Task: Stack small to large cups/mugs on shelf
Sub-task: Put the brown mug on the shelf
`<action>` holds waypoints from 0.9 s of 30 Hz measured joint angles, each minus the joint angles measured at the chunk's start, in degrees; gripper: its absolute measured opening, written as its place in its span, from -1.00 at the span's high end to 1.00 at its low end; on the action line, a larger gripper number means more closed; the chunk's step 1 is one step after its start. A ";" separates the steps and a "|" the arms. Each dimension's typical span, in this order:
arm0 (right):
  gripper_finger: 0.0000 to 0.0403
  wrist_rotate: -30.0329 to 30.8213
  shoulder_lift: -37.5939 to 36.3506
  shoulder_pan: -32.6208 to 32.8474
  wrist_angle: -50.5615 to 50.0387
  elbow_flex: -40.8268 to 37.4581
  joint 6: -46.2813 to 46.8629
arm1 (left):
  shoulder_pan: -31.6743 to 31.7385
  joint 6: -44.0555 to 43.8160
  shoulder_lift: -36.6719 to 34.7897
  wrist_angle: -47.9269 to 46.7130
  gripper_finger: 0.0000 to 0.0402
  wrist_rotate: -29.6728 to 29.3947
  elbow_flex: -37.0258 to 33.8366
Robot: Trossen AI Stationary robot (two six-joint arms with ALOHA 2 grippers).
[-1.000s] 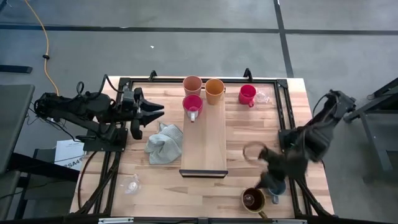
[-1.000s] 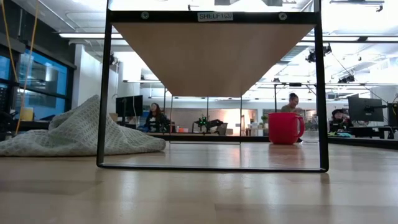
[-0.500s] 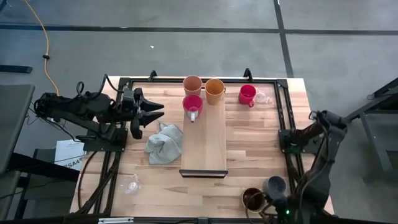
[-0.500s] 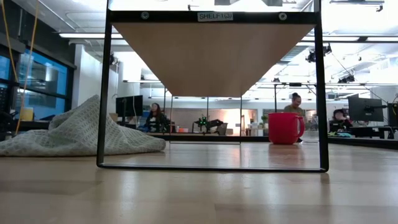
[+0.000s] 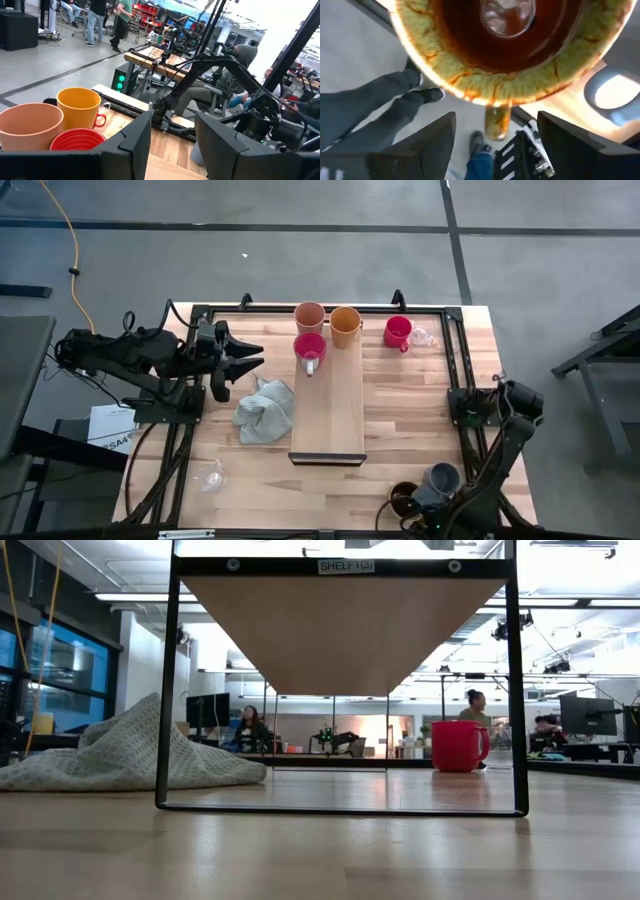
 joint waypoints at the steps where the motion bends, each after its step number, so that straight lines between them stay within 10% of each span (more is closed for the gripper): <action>1: -0.34 -0.34 0.23 -0.12 -0.25 -0.02 -0.29 | 0.00 0.02 0.00 -0.01 0.30 0.00 0.00; 16: 0.45 0.55 0.77 -0.74 -1.49 -0.43 -0.09 | 0.00 0.13 0.00 0.00 0.30 -0.02 0.00; 27: 0.22 0.64 1.77 -1.56 -1.56 -0.46 -0.75 | 0.02 0.17 0.00 -0.01 0.30 -0.02 0.00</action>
